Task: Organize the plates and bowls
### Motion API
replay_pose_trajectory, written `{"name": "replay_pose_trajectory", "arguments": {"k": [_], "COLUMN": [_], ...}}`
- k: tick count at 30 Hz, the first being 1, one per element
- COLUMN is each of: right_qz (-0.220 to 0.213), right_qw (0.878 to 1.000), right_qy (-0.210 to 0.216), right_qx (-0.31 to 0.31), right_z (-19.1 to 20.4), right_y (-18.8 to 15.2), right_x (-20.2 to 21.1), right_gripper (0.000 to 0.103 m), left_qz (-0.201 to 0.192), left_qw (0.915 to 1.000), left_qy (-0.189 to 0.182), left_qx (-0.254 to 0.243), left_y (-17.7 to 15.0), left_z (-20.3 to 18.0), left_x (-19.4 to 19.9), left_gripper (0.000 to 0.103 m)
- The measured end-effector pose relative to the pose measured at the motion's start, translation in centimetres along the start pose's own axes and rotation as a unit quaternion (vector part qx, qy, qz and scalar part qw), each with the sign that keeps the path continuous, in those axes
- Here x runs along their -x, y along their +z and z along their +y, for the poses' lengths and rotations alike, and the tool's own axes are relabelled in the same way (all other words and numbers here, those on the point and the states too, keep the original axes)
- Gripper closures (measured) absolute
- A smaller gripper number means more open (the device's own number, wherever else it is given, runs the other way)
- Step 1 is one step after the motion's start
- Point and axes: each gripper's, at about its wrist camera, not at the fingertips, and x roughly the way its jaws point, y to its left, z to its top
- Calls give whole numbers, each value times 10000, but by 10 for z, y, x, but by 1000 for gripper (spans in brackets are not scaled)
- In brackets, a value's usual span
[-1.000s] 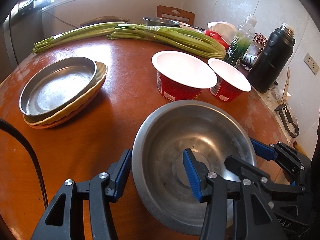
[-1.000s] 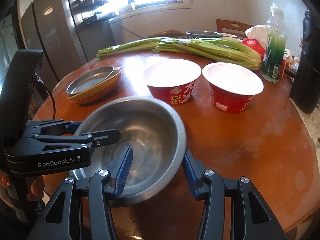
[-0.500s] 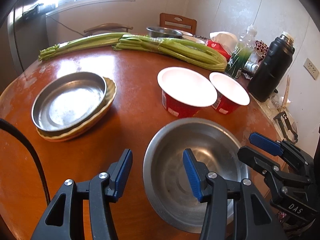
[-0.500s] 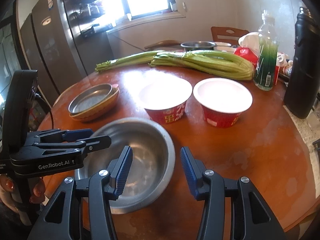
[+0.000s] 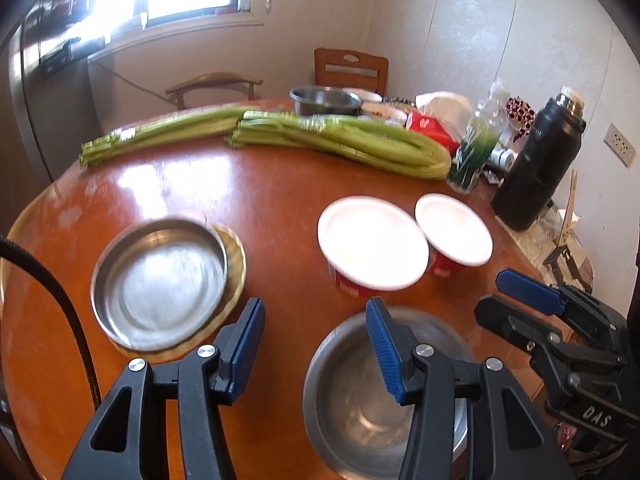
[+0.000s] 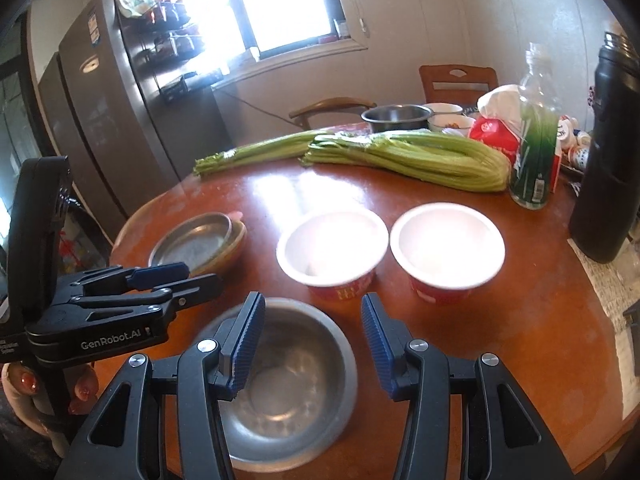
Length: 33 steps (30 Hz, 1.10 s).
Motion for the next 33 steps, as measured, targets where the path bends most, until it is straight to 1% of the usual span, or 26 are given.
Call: {"name": "replay_pose_trajectory", "arguments": {"k": [2,6,9,11,13,17,19,24,28,33], "right_qz": [-108,-300,-399,-374,-254,38,188,506,686,813], "right_qw": [9999,9995,9992,9993,9996,9995,9990,9968,9949,9925], "right_qy": [-29,78,-5,-12,34,109,127,218,180,193], "right_qx": [45,30,41,15,-93,-284,-391,-581,-712,-892], "right_z": [5,7,6,4,-1,-9,-13,-20,-29,-38], "right_y": [12,37,46,50,50,45,40,27,16,9], "right_x": [4,11,12,8,0,-18,-27,-45,-57,-67], "right_gripper": [51,51,51,51,51,51,51,51,51,51], "left_qz": [-111,-283,-373,-342,-310,-144,49,432,649,824], "left_qw": [9999,9994,9990,9991,9994,9999,10000,9990,9978,9965], "left_qy": [78,174,209,202,144,10,-63,-105,-122,-124], "left_qx": [-67,-115,-165,-125,-61,-37,-16,3,32,18], "left_y": [15,40,55,62,68,73,73,68,64,60], "left_z": [-1,0,2,4,7,9,9,9,7,5], "left_x": [7,17,18,13,5,-16,-34,-69,-90,-107], "left_gripper": [51,51,51,51,51,51,51,51,51,51]}}
